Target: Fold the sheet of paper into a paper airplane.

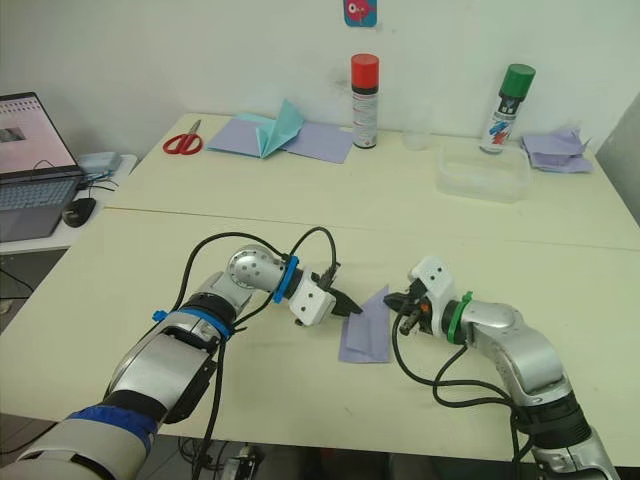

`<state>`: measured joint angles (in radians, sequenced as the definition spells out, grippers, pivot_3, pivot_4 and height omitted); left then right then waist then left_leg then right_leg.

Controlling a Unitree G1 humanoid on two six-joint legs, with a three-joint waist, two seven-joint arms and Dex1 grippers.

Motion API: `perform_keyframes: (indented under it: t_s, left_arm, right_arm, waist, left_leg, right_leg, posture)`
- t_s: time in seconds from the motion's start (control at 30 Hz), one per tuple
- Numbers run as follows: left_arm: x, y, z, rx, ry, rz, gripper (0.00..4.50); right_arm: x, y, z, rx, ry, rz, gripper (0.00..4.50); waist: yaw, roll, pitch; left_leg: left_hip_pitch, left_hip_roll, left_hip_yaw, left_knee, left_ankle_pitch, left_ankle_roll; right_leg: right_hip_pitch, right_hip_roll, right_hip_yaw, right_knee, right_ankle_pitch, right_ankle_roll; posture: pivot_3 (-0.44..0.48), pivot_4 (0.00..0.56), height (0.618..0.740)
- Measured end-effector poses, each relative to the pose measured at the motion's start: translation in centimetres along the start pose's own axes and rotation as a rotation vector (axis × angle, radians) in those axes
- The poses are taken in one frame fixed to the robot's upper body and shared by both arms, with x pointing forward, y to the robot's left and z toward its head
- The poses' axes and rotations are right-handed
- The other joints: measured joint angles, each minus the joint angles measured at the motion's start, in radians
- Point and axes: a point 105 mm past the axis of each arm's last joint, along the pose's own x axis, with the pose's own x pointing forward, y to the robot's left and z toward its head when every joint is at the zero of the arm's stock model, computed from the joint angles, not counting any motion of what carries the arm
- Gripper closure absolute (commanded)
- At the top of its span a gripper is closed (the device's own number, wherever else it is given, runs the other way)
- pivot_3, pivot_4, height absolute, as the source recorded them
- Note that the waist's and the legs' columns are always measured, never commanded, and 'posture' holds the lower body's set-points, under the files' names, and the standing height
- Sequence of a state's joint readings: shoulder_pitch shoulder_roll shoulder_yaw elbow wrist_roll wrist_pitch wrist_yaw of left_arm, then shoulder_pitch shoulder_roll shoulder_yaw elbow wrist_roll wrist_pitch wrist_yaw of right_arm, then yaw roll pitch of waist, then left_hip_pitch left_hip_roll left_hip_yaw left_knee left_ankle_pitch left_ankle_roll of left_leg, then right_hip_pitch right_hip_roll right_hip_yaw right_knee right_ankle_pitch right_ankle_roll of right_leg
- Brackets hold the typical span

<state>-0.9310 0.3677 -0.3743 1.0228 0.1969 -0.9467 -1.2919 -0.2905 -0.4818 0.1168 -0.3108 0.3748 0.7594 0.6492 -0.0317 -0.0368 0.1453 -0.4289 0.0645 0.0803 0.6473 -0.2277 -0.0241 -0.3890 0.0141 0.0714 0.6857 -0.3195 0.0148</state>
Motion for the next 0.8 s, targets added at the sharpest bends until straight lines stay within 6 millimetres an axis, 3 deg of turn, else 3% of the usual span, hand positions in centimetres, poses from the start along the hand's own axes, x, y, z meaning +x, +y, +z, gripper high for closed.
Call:
perform_keyframes:
  t_s: [0.17,0.27,0.37,0.47,0.57,0.67,0.77,0.8]
  left_arm:
    - [-4.3,-2.4,-1.6,-0.153,0.223,0.035,4.47]
    - [-5.2,-4.5,-0.1,-0.323,0.318,0.084,4.47]
    - [-3.6,-5.2,1.5,-0.399,0.324,0.133,3.77]
    - [-3.1,-4.9,2.2,-0.438,0.329,0.151,2.8]
    - [-3.6,-4.9,2.7,-0.461,0.319,0.144,1.83]
    - [-5.6,-4.6,3.7,-0.497,0.26,0.15,1.08]
    - [-8.6,-5.7,4.4,-0.516,0.195,0.156,0.12]
    - [-9.3,-6.3,4.5,-0.54,0.165,0.157,0.0]
  right_arm:
    - [-0.8,0.3,0.7,-0.025,-0.057,-0.043,4.5]
    - [-1.1,0.8,0.2,-0.012,-0.064,-0.063,4.5]
    - [-1.1,0.9,0.0,0.0,-0.073,-0.073,4.5]
    - [-1.4,1.3,-0.1,-0.039,-0.065,-0.045,4.5]
    - [-2.0,1.3,-0.8,-0.071,-0.038,-0.022,4.5]
    - [-3.0,1.3,-1.3,-0.15,-0.013,0.008,4.5]
    - [-3.9,2.6,-2.0,-0.223,-0.023,0.089,3.57]
    - [-4.2,3.1,-2.4,-0.257,-0.019,0.118,3.24]
  waist:
    - [-0.01,0.001,0.0]
    - [-0.012,0.002,0.0]
    - [0.002,0.002,0.0]
    - [0.006,0.002,0.001]
    - [0.003,0.002,0.001]
    - [0.002,0.002,0.001]
    - [-0.001,0.002,0.001]
    - [-0.002,0.002,0.001]
  left_leg:
    - [0.003,0.005,-0.001,-0.001,0.0,-0.001]
    - [0.004,0.005,-0.002,-0.001,0.0,-0.001]
    - [0.005,0.002,-0.004,0.0,0.002,-0.003]
    - [0.005,-0.001,-0.005,0.002,0.006,0.001]
    - [0.005,-0.001,-0.005,0.003,0.006,0.002]
    - [0.004,0.0,-0.006,0.002,0.006,0.002]
    - [0.005,0.0,-0.007,-0.001,0.006,0.001]
    - [0.005,0.001,-0.008,-0.001,0.006,0.001]
  right_leg:
    - [-0.001,0.0,0.0,0.011,-0.001,0.002]
    - [-0.001,-0.001,0.0,0.012,-0.003,0.002]
    - [0.001,0.0,0.0,0.012,-0.003,0.002]
    - [0.003,-0.001,0.001,0.012,-0.004,0.003]
    - [0.003,-0.001,0.001,0.012,-0.004,0.003]
    - [0.003,-0.001,0.0,0.012,-0.003,0.002]
    - [0.002,0.0,0.0,0.012,-0.003,0.002]
    - [0.002,0.0,0.0,0.012,-0.003,0.002]
  posture:
    - [0.0,0.15,0.74]
    - [0.0,0.15,0.74]
    - [0.0,0.15,0.74]
    - [0.0,0.15,0.74]
    - [0.0,0.15,0.74]
    - [0.0,0.15,0.74]
    - [0.0,0.15,0.74]
    - [0.0,0.15,0.74]
